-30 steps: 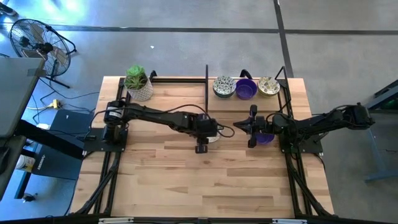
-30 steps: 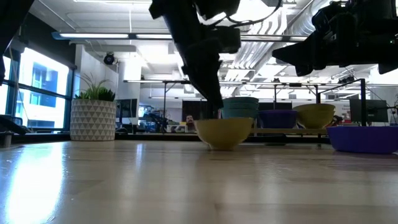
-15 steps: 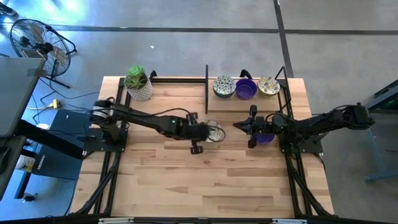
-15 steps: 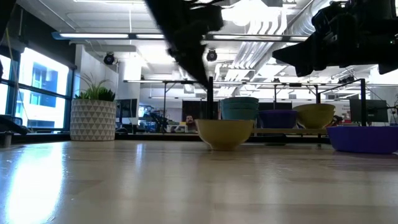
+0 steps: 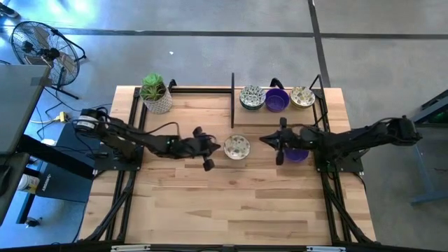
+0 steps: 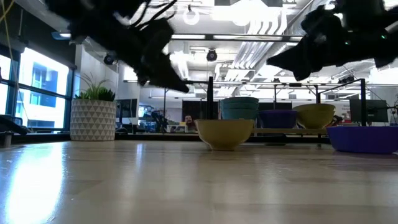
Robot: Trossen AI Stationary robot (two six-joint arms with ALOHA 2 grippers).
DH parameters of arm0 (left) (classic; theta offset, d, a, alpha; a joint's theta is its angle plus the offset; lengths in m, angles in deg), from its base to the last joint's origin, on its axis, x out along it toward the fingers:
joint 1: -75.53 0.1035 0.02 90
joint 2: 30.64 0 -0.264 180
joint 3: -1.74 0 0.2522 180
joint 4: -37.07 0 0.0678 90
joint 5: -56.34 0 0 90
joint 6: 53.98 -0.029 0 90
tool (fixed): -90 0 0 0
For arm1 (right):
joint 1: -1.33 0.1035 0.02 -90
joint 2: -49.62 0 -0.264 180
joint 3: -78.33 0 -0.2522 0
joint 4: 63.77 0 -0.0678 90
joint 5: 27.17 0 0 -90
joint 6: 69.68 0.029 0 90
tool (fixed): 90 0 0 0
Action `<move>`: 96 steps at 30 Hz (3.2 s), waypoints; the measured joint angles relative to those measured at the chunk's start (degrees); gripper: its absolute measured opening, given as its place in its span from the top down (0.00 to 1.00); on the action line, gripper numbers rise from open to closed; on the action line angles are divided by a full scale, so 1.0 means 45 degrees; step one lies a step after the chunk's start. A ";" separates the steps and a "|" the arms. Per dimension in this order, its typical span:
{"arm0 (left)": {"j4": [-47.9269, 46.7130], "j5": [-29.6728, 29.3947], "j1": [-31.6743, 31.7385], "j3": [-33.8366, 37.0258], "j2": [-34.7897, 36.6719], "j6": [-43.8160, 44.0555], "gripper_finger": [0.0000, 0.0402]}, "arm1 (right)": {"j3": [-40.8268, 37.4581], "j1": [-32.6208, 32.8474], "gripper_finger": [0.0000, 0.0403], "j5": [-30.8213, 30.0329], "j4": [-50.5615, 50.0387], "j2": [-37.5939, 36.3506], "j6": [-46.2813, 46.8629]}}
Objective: Pick & Place Mini bowls
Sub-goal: Stack the yellow bowl on top of the yellow bowls on the shelf
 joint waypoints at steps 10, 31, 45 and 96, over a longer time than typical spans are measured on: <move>0.5646 -0.0232 0.0000 0.3115 -0.0004 0.0282 0.99 | 0.3391 0.0434 0.99 -0.0407 -0.7272 0.0999 0.1649; 0.6296 0.0204 -0.0010 0.3468 -0.0009 -0.0054 0.99 | 1.0241 0.2740 0.63 -0.2306 -1.3448 0.8247 -0.2919; 0.6245 0.0539 0.0000 0.3468 -0.0009 -0.0056 0.99 | 1.0642 0.2193 0.74 -0.3333 -1.3550 1.0161 -0.4336; 0.6518 0.0529 0.0005 0.3478 -0.0019 0.0029 0.99 | 1.2502 -0.7970 0.97 -0.1058 -2.2878 0.2833 -0.2794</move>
